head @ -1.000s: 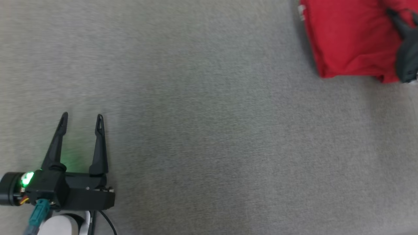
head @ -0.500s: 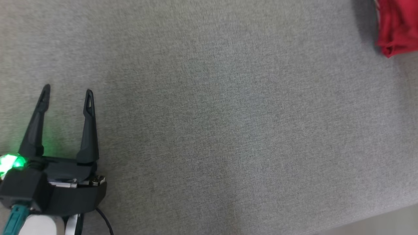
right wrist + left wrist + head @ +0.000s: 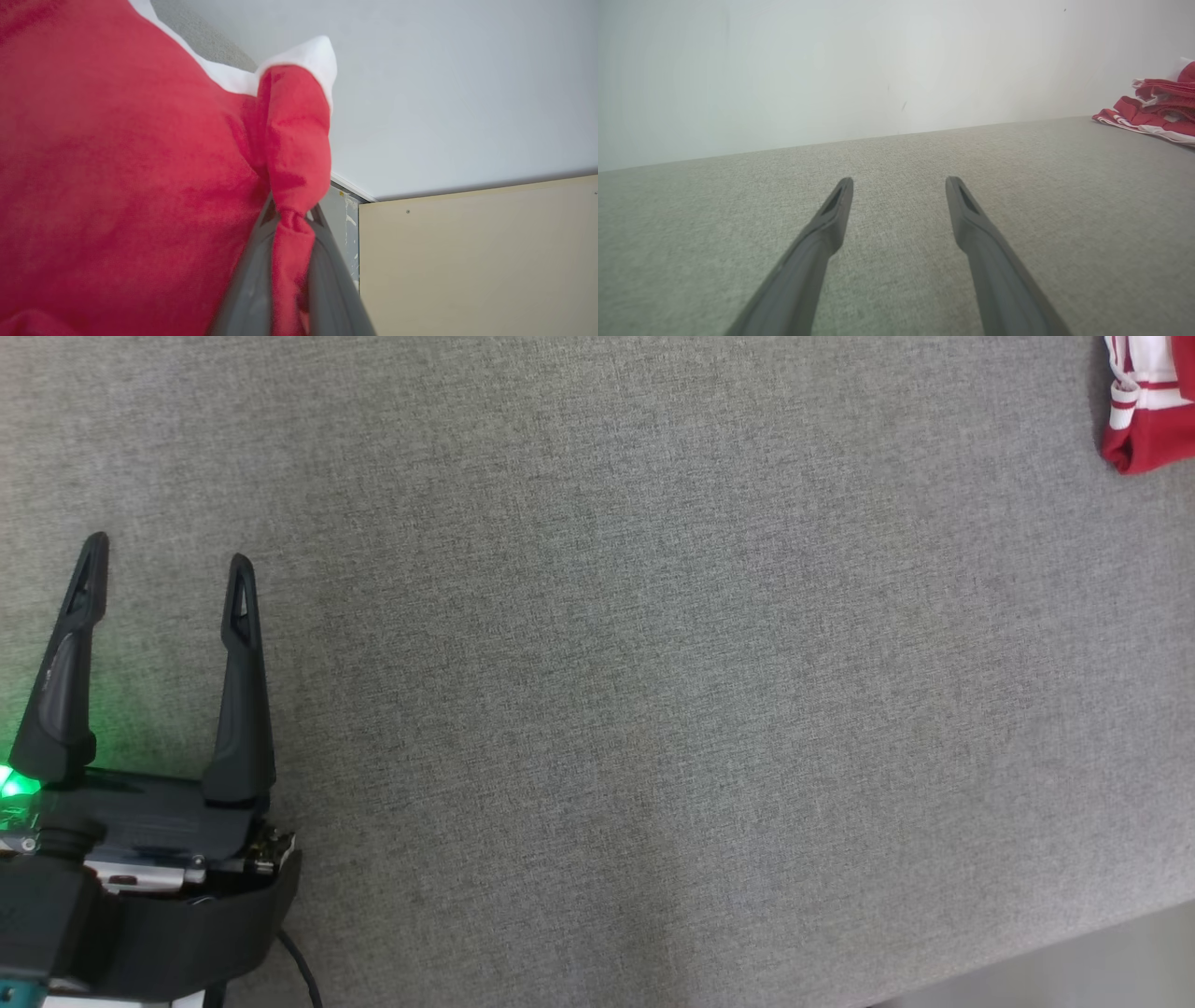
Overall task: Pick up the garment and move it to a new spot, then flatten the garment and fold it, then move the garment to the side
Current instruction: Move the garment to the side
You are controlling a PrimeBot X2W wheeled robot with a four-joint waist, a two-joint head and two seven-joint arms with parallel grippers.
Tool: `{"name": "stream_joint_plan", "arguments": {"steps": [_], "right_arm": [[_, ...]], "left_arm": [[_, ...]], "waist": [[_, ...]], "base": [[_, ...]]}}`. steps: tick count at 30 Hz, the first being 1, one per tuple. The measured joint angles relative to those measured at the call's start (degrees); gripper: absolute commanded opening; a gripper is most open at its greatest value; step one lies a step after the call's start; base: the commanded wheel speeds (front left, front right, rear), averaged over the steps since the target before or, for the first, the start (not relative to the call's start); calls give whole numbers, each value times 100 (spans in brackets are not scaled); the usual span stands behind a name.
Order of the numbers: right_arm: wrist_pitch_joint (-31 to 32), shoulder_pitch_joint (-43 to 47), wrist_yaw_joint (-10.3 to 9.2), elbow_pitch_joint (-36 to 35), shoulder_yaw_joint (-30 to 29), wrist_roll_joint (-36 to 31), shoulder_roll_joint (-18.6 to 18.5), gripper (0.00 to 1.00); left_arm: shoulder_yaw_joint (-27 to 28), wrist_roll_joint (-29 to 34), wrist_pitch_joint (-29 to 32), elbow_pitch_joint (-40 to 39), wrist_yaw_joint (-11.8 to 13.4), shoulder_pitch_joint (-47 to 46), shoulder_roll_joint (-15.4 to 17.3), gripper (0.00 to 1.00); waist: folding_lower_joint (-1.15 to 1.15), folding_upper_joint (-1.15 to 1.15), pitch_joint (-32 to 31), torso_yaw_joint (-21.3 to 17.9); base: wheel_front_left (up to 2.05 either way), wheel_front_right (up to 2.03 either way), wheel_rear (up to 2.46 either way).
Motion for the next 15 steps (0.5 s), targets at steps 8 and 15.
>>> {"name": "stream_joint_plan", "arguments": {"steps": [8, 15], "right_arm": [[-79, -137, 0, 233, -156, -327, 188, 100], [-347, -255, 0, 199, -605, -546, 516, 100]], "left_arm": [[2, -11, -47, 90, 52, -5, 12, 100], [43, -164, -241, 482, 141, 50, -80, 100]], "waist": [[0, 0, -49, -21], [1, 0, -357, 7]], "base": [[0, 0, 0], [0, 0, 0]]}}
